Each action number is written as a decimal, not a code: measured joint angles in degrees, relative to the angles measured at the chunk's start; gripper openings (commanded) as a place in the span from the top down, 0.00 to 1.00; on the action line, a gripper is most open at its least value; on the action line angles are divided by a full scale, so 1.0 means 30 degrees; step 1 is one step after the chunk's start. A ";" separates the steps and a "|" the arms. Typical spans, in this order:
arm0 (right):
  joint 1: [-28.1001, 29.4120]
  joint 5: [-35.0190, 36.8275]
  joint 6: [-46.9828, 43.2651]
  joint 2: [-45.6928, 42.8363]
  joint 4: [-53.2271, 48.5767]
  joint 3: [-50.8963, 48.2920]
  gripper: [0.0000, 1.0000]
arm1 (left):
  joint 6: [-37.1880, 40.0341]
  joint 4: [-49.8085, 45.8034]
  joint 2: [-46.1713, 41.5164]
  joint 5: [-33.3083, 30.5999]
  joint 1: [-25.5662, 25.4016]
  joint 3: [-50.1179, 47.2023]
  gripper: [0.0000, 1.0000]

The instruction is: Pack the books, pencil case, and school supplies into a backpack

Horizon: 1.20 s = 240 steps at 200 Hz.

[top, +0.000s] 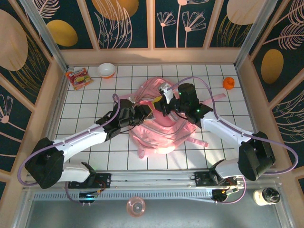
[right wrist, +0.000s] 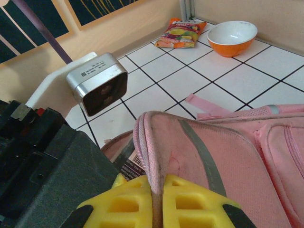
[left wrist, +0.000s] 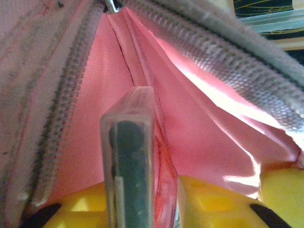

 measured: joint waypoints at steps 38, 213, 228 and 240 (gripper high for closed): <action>0.0415 0.1654 0.0029 0.0262 -0.0634 0.0729 1.00 | -0.3002 0.0204 0.0022 0.0357 0.0000 0.0117 0.66; 0.0597 0.2761 -0.0554 0.0291 -0.1027 0.1144 1.00 | -0.1297 -0.4932 0.0707 0.0787 0.0000 0.2892 0.69; 0.0597 0.2761 -0.0561 0.0291 -0.1056 0.1144 1.00 | -0.1093 -0.4925 0.0656 0.0940 0.0000 0.2550 0.70; 0.0605 0.2747 -0.0627 0.0291 -0.1188 0.1144 1.00 | -0.0852 -0.4998 0.0656 0.0918 0.0000 0.2419 0.73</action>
